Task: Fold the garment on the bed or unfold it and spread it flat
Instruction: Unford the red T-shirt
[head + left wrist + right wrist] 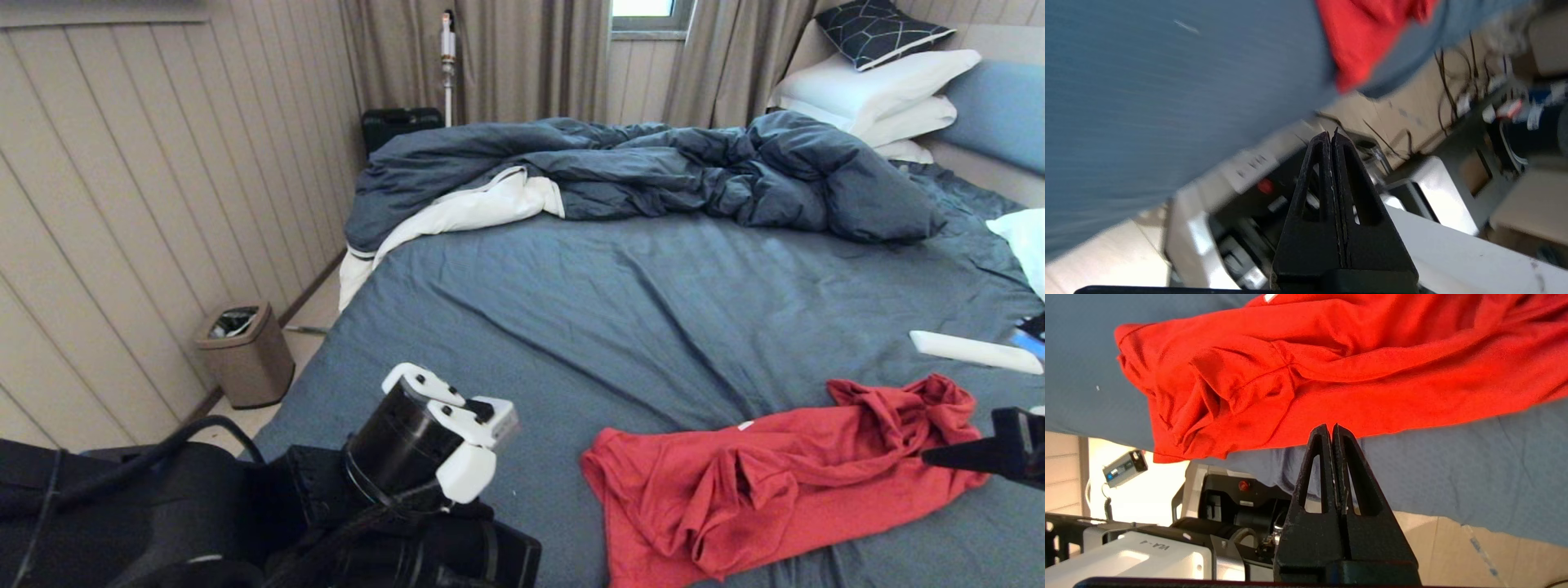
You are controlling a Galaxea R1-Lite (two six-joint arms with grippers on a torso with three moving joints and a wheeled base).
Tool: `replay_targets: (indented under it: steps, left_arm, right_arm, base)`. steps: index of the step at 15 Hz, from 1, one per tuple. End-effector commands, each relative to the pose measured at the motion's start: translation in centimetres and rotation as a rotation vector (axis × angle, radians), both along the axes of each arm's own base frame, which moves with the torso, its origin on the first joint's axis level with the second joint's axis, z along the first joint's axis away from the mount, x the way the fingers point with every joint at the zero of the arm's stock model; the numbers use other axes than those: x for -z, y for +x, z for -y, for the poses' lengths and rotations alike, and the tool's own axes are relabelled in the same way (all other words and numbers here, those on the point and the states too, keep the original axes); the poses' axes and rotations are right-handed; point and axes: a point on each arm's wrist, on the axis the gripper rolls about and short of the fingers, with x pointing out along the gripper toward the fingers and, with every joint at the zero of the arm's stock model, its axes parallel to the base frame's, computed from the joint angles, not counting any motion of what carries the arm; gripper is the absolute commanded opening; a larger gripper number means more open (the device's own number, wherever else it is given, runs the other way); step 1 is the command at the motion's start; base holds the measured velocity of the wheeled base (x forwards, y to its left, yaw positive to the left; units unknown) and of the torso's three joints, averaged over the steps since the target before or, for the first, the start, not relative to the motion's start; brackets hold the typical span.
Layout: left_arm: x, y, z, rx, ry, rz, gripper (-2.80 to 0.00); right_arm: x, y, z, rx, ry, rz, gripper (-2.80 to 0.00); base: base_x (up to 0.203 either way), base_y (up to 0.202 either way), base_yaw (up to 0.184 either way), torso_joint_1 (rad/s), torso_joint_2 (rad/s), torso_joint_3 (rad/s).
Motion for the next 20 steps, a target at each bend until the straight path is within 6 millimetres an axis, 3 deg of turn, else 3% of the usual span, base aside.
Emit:
replay_targets:
  steps: [1,4,5,9,14,20]
  left_arm:
    - [1.2,-0.3,1.6,0.024,0.024,-0.029,-2.8]
    - [0.9,0.3,3.2,0.008,-0.006,-0.038,-2.78]
    - [0.8,0.4,3.6,0.0,-0.012,-0.045,0.0]
    - [1.4,0.6,5.3,0.0,-0.011,-0.054,0.0]
    - [4.1,0.7,10.2,-0.106,0.104,0.119,0.0]
    - [7.5,0.8,14.1,-0.13,0.21,0.25,0.0]
  right_arm:
    - [0.2,-0.2,0.3,0.015,0.007,-0.006,-2.8]
    - [0.4,-0.3,0.5,0.024,0.012,-0.012,-2.8]
    - [0.6,-0.3,0.5,0.025,0.015,-0.015,-2.8]
    - [1.5,0.0,0.7,0.028,0.01,-0.011,-2.8]
    - [1.8,-0.3,1.0,0.05,0.014,-0.015,-2.8]
    - [2.6,-0.5,1.5,0.072,0.026,-0.013,-2.8]
  base:
    - [0.0,0.0,0.0,0.0,0.0,0.0]
    - [0.0,0.0,0.0,0.0,0.0,0.0]
    - [0.0,0.0,0.0,0.0,0.0,0.0]
    - [0.0,0.0,0.0,0.0,0.0,0.0]
    - [0.0,0.0,0.0,0.0,0.0,0.0]
    - [0.0,0.0,0.0,0.0,0.0,0.0]
